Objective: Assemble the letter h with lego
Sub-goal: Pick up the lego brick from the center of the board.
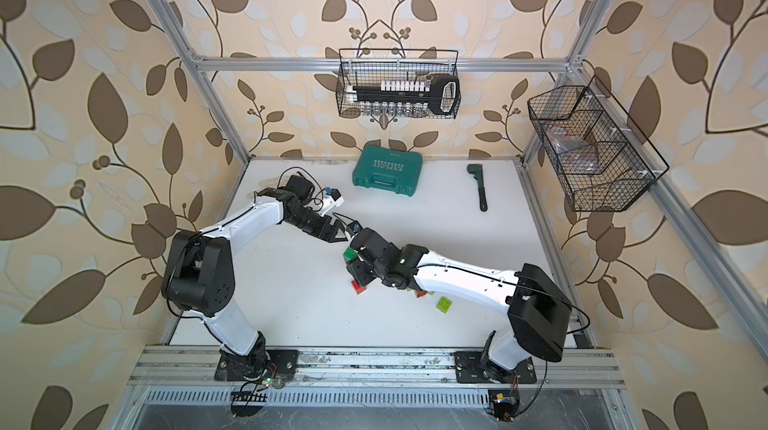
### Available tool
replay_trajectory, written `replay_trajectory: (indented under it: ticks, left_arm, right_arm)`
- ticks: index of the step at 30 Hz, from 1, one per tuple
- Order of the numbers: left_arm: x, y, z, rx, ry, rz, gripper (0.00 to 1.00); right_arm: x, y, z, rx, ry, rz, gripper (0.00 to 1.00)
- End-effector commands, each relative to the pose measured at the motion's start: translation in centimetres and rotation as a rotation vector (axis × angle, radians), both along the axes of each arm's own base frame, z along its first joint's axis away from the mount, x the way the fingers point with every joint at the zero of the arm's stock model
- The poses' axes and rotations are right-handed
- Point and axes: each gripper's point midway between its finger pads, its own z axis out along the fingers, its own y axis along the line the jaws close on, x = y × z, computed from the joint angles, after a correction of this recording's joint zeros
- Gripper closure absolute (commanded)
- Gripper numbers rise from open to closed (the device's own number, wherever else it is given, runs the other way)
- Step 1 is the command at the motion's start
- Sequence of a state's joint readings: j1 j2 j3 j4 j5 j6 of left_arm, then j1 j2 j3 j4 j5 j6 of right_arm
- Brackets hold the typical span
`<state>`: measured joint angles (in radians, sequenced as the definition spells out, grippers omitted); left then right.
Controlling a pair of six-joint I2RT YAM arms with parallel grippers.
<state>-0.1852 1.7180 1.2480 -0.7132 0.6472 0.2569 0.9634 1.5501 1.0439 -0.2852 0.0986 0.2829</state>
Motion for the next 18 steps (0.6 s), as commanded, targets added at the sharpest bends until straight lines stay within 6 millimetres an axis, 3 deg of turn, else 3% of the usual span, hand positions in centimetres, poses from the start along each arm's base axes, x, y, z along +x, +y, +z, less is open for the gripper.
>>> replay_trajectory:
  ticks: [1, 9, 18]
  left_arm:
    - [0.0, 1.4, 1.6, -0.012, -0.018, 0.040, 0.13]
    - [-0.4, 3.1, 1.2, -0.017, 0.003, 0.084, 0.13]
    - [-0.2, 3.4, 1.2, -0.027, 0.008, 0.091, 0.13]
  right_arm:
    - [0.3, 1.0, -1.7, -0.032, -0.022, 0.163, 0.38]
    - [2.5, 1.6, -3.6, -0.092, 0.019, 0.181, 0.35]
    - [3.0, 2.0, -4.7, -0.102, 0.042, 0.190, 0.42]
